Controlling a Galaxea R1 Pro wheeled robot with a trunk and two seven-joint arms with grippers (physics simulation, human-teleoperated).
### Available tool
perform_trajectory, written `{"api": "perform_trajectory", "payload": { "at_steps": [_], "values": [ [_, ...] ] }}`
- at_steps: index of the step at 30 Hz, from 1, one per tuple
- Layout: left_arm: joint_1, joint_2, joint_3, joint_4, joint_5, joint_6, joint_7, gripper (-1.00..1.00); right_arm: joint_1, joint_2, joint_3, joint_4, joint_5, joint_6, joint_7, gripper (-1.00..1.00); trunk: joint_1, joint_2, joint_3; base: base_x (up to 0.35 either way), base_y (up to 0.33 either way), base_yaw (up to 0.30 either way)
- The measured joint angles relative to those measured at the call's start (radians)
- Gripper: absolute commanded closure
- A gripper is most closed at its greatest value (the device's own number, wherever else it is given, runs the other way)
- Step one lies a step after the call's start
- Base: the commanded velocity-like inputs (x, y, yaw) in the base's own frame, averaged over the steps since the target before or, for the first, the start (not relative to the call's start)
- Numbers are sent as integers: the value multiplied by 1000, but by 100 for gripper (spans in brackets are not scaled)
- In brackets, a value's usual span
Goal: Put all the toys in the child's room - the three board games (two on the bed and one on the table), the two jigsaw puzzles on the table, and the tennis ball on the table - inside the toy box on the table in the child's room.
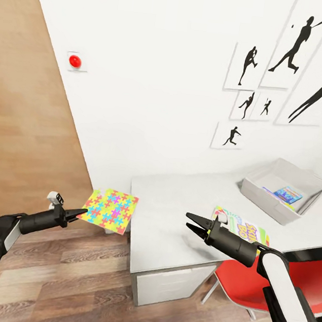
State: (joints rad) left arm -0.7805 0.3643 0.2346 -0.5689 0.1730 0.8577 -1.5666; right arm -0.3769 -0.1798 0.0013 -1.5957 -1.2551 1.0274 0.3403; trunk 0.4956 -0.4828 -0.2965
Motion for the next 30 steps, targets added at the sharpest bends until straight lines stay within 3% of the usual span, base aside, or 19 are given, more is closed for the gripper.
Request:
{"api": "perform_trajectory", "payload": {
  "at_steps": [12,30],
  "values": [
    [0,1,0,-1,0,0,0,100,0,1,3,-1,0,1,0,-100,-46,84,55,0,0,-81],
    [0,1,0,0,0,0,0,100,0,4,5,-1,0,1,0,-100,-46,85,85,0,0,0]
  ]
}}
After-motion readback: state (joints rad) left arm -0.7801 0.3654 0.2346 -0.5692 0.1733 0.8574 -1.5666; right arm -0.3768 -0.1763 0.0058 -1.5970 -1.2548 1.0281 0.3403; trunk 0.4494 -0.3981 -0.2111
